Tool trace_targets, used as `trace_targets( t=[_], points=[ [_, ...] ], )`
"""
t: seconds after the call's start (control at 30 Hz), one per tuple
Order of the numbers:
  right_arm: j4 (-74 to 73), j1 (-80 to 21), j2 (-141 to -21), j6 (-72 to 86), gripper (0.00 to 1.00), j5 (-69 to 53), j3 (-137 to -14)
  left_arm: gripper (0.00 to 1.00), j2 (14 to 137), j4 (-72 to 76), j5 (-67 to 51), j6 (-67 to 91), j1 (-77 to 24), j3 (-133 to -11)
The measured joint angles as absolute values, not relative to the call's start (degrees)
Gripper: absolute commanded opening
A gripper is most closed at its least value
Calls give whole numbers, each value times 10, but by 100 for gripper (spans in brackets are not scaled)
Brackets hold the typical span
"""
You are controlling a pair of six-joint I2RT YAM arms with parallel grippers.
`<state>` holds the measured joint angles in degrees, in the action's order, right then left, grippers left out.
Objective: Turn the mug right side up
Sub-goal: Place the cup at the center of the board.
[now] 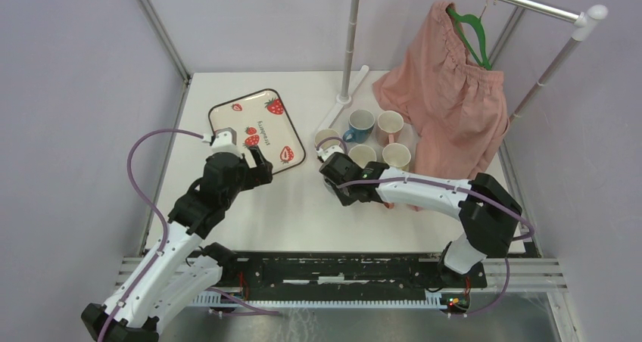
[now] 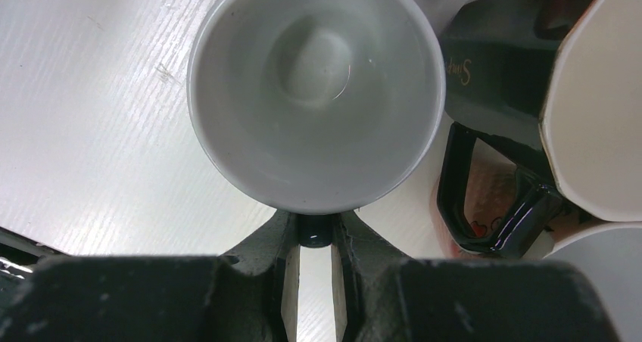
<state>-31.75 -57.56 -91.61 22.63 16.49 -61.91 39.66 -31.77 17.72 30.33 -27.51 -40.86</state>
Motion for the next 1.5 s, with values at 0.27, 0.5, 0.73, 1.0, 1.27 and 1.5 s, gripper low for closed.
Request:
trace_targets(
  t=[0.27, 0.5, 0.73, 1.0, 1.27, 1.5],
  points=[
    [-317, -564, -924, 222, 0, 152, -619, 100, 401, -317, 174, 303, -275, -408],
    [-309, -558, -929, 221, 4, 143, -616, 100, 406, -316, 164, 303, -276, -408],
    [-305, -557, -929, 220, 14, 137, -611, 100, 406, -316, 163, 303, -277, -402],
    [-304, -556, -929, 220, 20, 135, -608, 100, 406, -316, 163, 303, -278, -402],
    [-298, -554, -931, 220, 29, 131, -601, 100, 409, -316, 163, 303, -278, -401],
    [-291, -554, -931, 220, 37, 131, -601, 100, 409, -316, 163, 303, -279, -401]
  ],
)
